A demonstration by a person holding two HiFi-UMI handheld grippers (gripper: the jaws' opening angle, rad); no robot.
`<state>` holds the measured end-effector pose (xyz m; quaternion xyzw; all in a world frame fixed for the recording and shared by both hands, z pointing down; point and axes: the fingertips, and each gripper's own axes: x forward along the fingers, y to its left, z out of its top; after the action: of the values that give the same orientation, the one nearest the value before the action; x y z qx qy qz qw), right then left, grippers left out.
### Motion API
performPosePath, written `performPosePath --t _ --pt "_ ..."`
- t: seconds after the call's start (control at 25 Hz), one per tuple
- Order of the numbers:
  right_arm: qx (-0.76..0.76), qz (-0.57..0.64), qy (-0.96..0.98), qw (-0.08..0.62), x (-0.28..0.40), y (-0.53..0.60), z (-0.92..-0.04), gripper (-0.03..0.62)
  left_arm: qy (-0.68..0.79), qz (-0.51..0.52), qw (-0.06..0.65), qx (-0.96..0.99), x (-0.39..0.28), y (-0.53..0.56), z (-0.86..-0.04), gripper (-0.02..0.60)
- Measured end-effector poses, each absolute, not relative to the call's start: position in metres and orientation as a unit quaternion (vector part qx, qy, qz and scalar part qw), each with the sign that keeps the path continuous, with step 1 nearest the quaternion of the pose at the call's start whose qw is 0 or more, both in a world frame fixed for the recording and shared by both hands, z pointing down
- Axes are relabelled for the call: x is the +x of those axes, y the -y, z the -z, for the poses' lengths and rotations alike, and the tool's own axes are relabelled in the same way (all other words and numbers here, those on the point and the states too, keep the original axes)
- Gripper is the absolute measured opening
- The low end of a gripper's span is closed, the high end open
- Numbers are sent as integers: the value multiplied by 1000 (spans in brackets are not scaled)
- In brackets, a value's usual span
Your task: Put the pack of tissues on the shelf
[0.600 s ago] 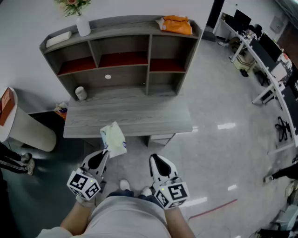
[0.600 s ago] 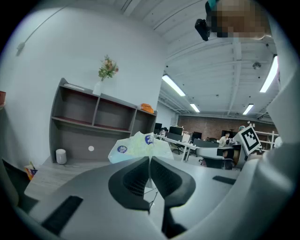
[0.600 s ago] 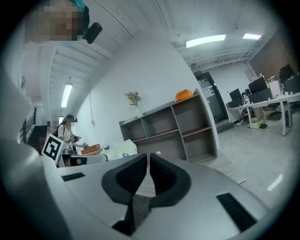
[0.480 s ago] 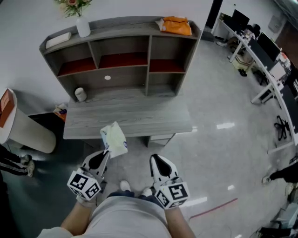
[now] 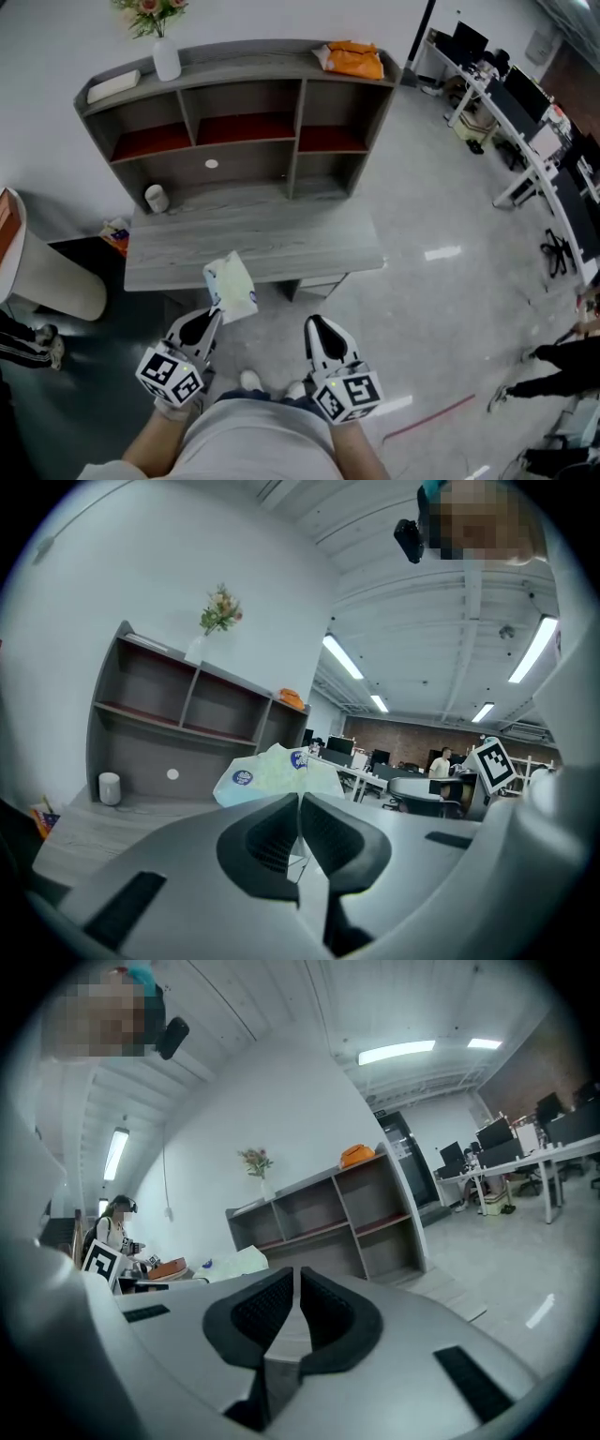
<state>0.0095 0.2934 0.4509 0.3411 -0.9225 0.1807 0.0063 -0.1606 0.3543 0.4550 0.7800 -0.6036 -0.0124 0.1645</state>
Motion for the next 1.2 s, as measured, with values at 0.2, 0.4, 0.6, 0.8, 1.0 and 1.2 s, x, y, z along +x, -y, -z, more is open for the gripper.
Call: performPosePath --t 0.2,0.4,0.6,0.8,1.0,1.2 --pt "367 -177 913 9 -3 -295 -455 35 592 21 167 788 -184 -359 -460 21" --pt "380 -179 907 22 -18 -303 -472 35 579 20 173 796 -202 -359 -471 21" --pt "389 -182 903 23 -21 -294 -477 35 573 17 181 799 -207 -350 -479 21" --pt "385 -187 904 19 -18 -266 -480 35 571 17 179 801 -203 -328 -481 21" --pt "369 -186 910 23 -18 -221 -484 35 584 10 179 792 -196 -288 -486 21" --pt "348 -190 918 25 -16 -167 -484 35 592 5 181 786 -182 -241 -491 21"
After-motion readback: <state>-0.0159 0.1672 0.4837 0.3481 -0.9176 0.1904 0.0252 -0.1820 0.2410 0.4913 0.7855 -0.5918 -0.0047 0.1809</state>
